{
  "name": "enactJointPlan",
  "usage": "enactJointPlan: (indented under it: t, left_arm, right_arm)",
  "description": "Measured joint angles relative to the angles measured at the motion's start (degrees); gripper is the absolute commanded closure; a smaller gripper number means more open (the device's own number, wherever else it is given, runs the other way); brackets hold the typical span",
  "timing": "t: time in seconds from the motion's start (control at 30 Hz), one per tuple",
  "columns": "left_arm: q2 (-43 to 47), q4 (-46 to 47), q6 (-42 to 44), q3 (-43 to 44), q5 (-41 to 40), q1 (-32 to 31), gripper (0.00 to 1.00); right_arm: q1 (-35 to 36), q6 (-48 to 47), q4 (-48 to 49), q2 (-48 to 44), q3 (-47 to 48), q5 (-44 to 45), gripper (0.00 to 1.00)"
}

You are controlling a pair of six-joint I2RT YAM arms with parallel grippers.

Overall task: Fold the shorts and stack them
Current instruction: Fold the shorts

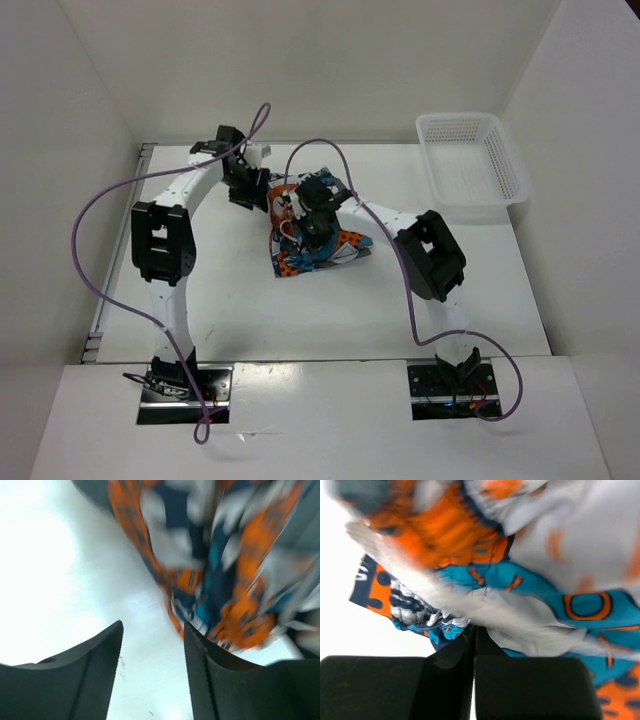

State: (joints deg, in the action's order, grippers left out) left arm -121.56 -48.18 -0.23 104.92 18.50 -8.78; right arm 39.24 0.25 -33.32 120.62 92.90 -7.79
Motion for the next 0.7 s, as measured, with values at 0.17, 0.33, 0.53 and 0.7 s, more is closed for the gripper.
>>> enactJointPlan:
  t: [0.17,0.33,0.53,0.7]
  left_arm:
    - [-0.07,-1.68,0.00,12.26,0.85,1.18,0.40]
    - [-0.39,-1.81,0.02,15.96,5.33,-1.01,0.39]
    - [-3.78,-2.71,0.07,15.96,9.38,-2.23,0.39]
    - [-4.26,-4.55,-0.02,16.13,12.33,-2.93,0.39]
  right_arm:
    - [2.21,0.55,1.44,0.96,-0.59,-0.39,1.00]
    - [1.97,0.28,3.39,2.91,3.21,1.44,1.00]
    - [1.44,-0.31,2.97,1.16,4.07,1.33,1.00]
    - [1.51,-1.25,3.37,-7.87,1.95,1.03,1.00]
